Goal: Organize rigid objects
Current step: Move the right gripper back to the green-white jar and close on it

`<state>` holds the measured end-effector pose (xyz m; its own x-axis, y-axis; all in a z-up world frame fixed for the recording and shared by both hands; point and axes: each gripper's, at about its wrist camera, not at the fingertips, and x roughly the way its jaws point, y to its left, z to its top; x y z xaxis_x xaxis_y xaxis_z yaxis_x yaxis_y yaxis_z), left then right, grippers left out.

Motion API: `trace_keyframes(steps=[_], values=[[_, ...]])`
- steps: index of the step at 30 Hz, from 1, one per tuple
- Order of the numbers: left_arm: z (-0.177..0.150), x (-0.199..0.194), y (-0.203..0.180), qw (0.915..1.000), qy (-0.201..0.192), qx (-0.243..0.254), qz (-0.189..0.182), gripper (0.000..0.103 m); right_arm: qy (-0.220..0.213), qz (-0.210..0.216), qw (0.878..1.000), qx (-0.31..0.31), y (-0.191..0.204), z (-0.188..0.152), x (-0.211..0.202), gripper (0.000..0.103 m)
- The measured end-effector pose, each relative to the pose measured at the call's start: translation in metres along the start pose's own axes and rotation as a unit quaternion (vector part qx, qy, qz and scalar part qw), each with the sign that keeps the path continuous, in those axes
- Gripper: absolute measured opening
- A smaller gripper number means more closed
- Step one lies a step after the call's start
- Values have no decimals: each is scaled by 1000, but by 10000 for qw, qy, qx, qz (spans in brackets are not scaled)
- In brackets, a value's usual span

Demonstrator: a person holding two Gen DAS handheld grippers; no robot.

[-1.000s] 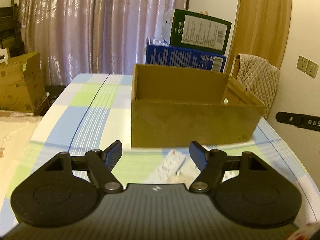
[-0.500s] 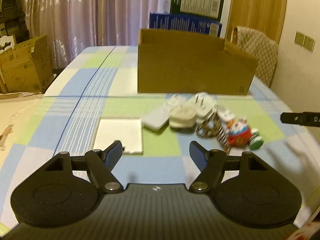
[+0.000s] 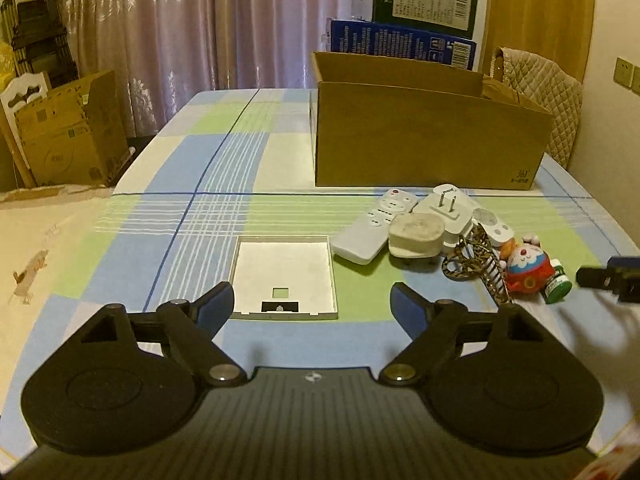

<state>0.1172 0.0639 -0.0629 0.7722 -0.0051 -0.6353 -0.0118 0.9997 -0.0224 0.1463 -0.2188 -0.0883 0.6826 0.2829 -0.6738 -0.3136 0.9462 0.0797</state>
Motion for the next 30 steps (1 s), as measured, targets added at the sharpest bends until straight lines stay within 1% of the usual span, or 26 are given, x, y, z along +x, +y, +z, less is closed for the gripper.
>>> trace_keyframes(steps=[2, 4, 9, 14, 17, 19, 23, 28, 30], values=[[2, 3, 1, 10000, -1, -39, -13, 84, 61, 42, 10000, -59, 2, 0, 6, 68], [3, 7, 2, 10000, 15, -28, -10, 84, 141, 53, 9998, -146, 5, -1, 13, 60], [5, 14, 6, 10000, 25, -26, 35, 84, 259, 54, 9995, -161, 8, -3, 26, 52], [7, 22, 12, 9999, 61, -87, 91, 84, 283, -9, 9994, -214, 12, -2, 35, 44], [8, 26, 13, 9999, 65, -66, 112, 84, 263, -52, 9994, -217, 13, -2, 40, 35], [9, 29, 13, 9999, 72, -28, 130, 84, 242, -79, 9994, -234, 14, -1, 41, 27], [9, 37, 16, 9998, 137, -83, 139, 84, 196, -149, 9994, -225, 16, 0, 37, 26], [11, 48, 22, 9995, 242, -128, 177, 86, -168, -471, 9986, -168, 15, 8, 23, 26], [12, 54, 23, 9994, 303, -85, 168, 86, -288, -510, 9982, -101, 14, 12, 18, 26]])
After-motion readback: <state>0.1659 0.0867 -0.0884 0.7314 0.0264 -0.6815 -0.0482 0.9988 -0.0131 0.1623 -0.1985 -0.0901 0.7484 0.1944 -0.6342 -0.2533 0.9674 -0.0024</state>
